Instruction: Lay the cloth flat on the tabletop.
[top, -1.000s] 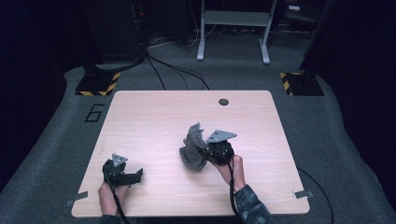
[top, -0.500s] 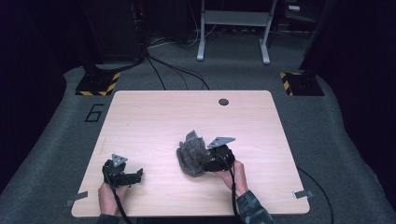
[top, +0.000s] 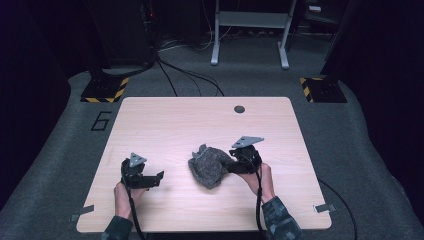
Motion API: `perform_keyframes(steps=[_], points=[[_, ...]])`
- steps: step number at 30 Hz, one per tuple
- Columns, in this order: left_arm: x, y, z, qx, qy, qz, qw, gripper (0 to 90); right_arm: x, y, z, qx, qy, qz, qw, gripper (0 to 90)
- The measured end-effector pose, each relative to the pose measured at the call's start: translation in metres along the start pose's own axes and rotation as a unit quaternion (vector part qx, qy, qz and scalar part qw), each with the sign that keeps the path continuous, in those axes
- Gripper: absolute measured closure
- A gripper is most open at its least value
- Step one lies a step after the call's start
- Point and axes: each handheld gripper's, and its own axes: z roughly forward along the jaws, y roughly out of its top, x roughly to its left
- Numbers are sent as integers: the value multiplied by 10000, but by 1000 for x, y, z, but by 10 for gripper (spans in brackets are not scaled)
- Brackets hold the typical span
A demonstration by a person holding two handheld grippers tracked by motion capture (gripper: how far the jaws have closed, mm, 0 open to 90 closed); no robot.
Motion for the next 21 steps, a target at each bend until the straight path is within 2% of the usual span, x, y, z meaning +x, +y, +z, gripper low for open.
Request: perform_keyframes(steps=[1,2,3,4,5,6,7,8,9,11,13,14,15,16,17,18,19,20,21], points=[[0,0,0,0,0,0,10000,93,0,0,0,0,0,0,10000,452],[-8,9,5,-74,-210,48,9997,105,-1,3,5,57,-55,23,10000,450],[-8,9,5,-74,-210,48,9997,123,-1,3,5,57,-55,23,10000,450],[-15,18,12,-17,-455,200,9988,138,-4,4,12,124,-75,62,9999,450],[-15,18,12,-17,-455,200,9988,143,-5,5,16,178,-100,141,9997,451],[-18,22,15,-2,-549,212,9983,143,-5,5,16,178,-100,141,9997,451],[-24,27,23,13,-700,266,9972,166,-10,4,26,267,-134,198,9994,455],[-27,30,29,46,-792,317,9963,180,-11,3,30,295,-130,302,9990,480],[-27,30,29,46,-792,317,9963,185,-11,3,30,295,-130,302,9990,480],[-32,36,41,72,-940,379,9948,207,-19,1,49,493,-175,446,9976,568],[-37,40,52,112,-1082,369,9934,229,-20,0,54,577,-150,494,9970,589],[-39,41,56,148,-1155,404,9924,260,-20,-1,58,609,-160,490,9968,633],[-41,42,60,202,-1147,464,9921,326,-19,-3,62,652,-139,502,9965,672],[-43,43,64,242,-1149,514,9917,422,-18,-5,65,689,-146,468,9964,713],[-46,42,69,318,-1202,540,9908,526,-16,-8,70,750,-168,404,9962,792],[-47,41,72,413,-1286,573,9892,526,-16,-8,70,750,-168,404,9962,792],[-50,40,75,498,-1302,639,9882,581,-15,-9,72,772,-145,432,9960,819],[-54,38,77,525,-1297,653,9880,662,-13,-11,74,759,-193,409,9961,857],[-54,38,77,525,-1297,653,9880,688,-13,-11,74,759,-193,409,9961,857]])
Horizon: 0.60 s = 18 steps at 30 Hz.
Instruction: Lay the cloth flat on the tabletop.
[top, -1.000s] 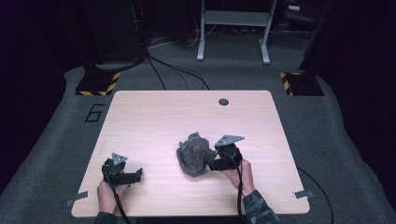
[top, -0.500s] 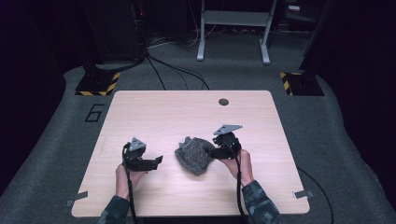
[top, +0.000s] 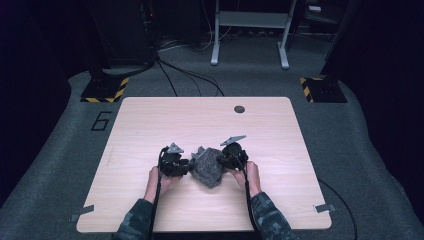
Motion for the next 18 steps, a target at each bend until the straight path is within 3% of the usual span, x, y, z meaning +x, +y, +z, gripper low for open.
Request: perform_keyframes(steps=[4,7,12,15,16,17,18], points=[[-5,-4,2,40,146,17,9999,814,0,-2,-2,-51,19,-74,10000,878],[-6,-9,2,-47,160,-103,9998,866,-3,-5,-6,-137,74,-36,9999,894],[-9,-16,-2,-46,88,-238,9997,877,-6,-9,-11,-187,42,30,9998,898],[-17,-21,-7,-13,-115,-459,9989,876,-10,-11,-15,-241,39,20,9997,896],[-22,-23,-12,-33,-242,-513,9984,826,-14,-13,-18,-373,216,171,9989,834],[-22,-23,-12,-33,-242,-513,9984,768,-14,-13,-18,-373,216,171,9989,834],[-26,-24,-15,-51,-265,-497,9984,768,-14,-13,-19,-404,216,237,9987,797]])
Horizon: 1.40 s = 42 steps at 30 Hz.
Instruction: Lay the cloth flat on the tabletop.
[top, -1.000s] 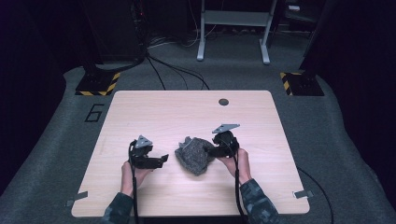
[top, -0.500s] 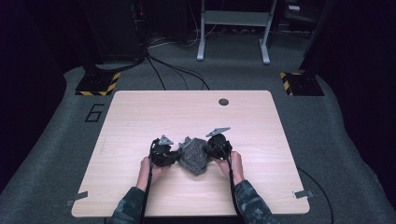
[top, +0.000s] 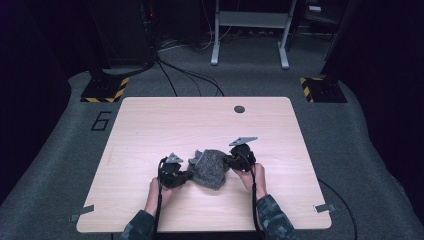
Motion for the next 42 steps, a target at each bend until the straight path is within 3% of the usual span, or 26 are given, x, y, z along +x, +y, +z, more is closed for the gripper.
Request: perform_keyframes(steps=[2,3,4,8,10,14,16,17,19,23,24,26,27,30,32,42], points=[[-4,2,-8,-189,97,9,9998,589,-1,1,-4,-85,125,46,9999,659],[-4,4,-12,-330,128,26,9994,555,1,2,-6,-131,183,40,9997,607],[-1,9,-17,-414,243,88,9988,460,7,6,-11,-236,244,-24,9994,540],[8,19,-23,-512,350,133,9980,419,22,13,-17,-352,269,-232,9987,478],[19,24,-20,-532,336,116,9980,403,36,19,-16,-330,307,-357,9983,427],[32,29,-11,-469,70,-30,9989,345,61,23,0,-127,235,-708,9971,377],[34,29,-6,-475,97,-78,9988,331,69,22,10,14,235,-821,9963,357],[35,30,-3,-485,231,-145,9984,331,71,21,14,24,257,-872,9959,343],[37,31,1,-418,194,-227,9987,348,75,19,23,65,244,-907,9956,359],[35,31,8,-368,26,-66,9993,448,72,16,30,188,130,-924,9955,531],[34,32,9,-342,-39,-7,9994,571,70,13,30,169,149,-906,9956,599],[29,32,12,-343,-85,106,9993,611,70,12,29,138,124,-881,9959,620],[27,32,13,-333,-79,176,9993,721,67,10,29,110,125,-866,9961,692],[23,31,16,-332,-104,236,9991,827,66,9,28,137,108,-882,9960,740],[22,30,16,-391,-123,245,9989,851,64,7,26,76,131,-905,9958,794],[19,29,10,-478,-41,364,9982,871,58,3,12,-116,166,-872,9960,809]])
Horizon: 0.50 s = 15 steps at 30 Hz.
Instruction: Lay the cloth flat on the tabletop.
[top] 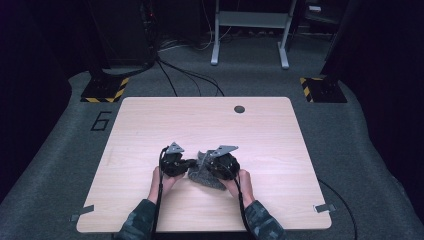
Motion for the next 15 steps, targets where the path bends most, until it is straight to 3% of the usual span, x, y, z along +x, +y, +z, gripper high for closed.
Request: perform_keyframes(steps=[12,15], points=[[1,-8,-8,50,234,41,9997,875,-7,-7,-24,-218,-150,70,9996,845],[4,-11,-12,-22,325,-37,9995,874,-11,-10,-34,-300,-212,88,9993,846]])
